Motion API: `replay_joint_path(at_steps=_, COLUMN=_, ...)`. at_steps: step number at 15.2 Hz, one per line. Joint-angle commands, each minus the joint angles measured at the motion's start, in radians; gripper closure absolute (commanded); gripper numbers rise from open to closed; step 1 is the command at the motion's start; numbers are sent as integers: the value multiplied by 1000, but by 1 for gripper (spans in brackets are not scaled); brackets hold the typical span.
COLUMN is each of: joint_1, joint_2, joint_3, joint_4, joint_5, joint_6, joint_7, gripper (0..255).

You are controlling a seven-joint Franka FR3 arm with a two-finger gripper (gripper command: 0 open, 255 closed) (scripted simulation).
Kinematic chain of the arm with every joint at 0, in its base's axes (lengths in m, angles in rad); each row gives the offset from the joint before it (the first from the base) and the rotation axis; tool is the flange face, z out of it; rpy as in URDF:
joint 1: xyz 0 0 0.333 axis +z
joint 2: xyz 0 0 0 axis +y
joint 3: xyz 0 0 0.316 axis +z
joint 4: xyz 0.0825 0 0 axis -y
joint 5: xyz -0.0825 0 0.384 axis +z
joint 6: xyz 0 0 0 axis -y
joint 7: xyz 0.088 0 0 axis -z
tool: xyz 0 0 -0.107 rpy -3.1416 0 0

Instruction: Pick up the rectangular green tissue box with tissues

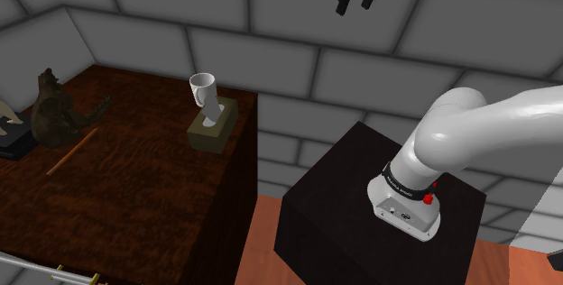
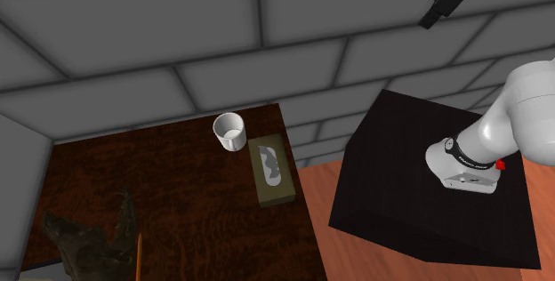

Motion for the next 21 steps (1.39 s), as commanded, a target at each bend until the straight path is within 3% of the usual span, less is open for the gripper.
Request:
replay_joint_path(at_steps=1, joint_1=0, joint_2=0, joint_3=0, joint_4=0, joint_5=0, joint_6=0, joint_7=0, gripper=0)
replay_joint_path(at_steps=11, joint_1=41, joint_2=350, joint_3=168, joint_4=134, joint_5=-9, joint_6=97, joint_7=137, gripper=0)
replay_joint_path(at_steps=21, joint_1=78, joint_2=751, joint_3=306, joint_4=377, joint_5=-105, joint_6=106, joint_7=291, gripper=0)
